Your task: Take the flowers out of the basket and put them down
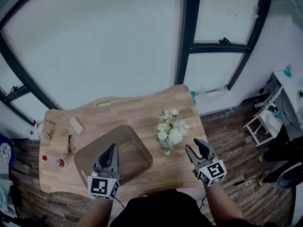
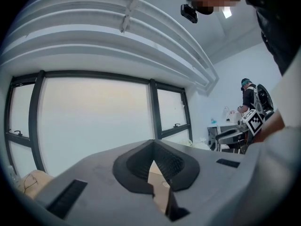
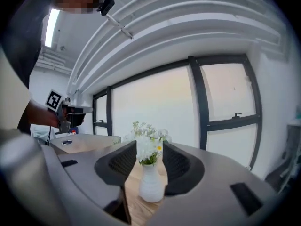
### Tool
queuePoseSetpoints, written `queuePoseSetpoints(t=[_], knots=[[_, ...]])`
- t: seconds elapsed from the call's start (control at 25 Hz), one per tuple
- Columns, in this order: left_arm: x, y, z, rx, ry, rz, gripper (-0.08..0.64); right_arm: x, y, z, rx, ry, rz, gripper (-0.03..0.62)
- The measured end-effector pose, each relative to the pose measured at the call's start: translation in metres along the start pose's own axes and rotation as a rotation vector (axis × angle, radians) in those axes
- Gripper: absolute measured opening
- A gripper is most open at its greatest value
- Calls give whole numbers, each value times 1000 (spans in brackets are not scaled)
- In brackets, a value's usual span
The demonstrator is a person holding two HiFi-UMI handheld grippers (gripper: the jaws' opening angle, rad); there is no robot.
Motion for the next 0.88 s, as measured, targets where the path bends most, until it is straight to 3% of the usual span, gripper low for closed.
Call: queuePoseSetpoints(t=[0.12,0.24,0.88], knots=[[2,4,0,-1,4,16,5,0,8,-13,18,-21,61,120],[2,8,-3,8,-6,34,5,-2,13,-20,35,-37,64,27],[-4,15,-8,35,-11,56,5,-16,18,-31,80,-20,92,21]])
Point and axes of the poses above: the fingertips, and each gripper's own axes: y backward along the fingers, x to its right, z out of its underside, the point moved 9 cm from there along y, backward along the fingers, and after that the axes turned 13 degrees about -y, right-handed, at the moved point
